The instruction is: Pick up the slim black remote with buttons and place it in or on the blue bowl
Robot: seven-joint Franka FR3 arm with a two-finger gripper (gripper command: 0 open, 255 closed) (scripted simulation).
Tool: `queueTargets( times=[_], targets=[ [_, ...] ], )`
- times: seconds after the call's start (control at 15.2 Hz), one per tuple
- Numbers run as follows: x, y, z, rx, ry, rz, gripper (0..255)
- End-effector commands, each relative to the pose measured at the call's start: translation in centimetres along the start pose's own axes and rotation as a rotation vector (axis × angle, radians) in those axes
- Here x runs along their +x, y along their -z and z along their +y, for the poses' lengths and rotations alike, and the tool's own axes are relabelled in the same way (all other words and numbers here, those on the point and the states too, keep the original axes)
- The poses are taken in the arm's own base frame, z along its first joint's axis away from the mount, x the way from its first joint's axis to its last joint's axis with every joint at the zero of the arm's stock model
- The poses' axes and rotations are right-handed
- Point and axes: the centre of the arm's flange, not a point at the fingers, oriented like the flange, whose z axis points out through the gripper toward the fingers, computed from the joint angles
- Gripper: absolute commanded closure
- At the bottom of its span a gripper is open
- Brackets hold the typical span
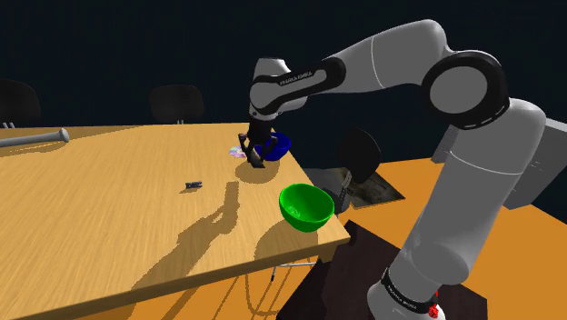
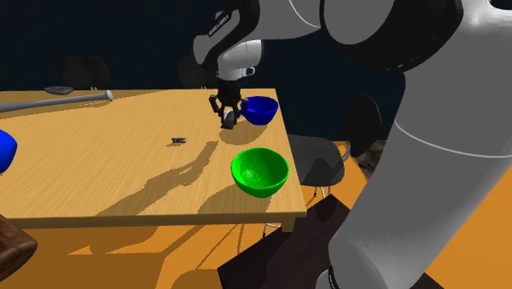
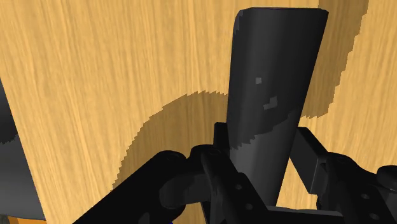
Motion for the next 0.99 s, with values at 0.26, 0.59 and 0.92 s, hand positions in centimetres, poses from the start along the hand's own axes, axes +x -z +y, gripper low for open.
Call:
queueTargets(
  times=[0.26, 0.59, 0.92],
  targets=[
    [-0.1, 3.3, -0.3, 0.0, 0.0, 0.0, 255],
    [-0.1, 5.9, -0.5, 0.0, 0.0, 0.0, 255],
    [3.2, 6.9, 1.6, 0.0, 0.0, 0.0, 255]
  ],
)
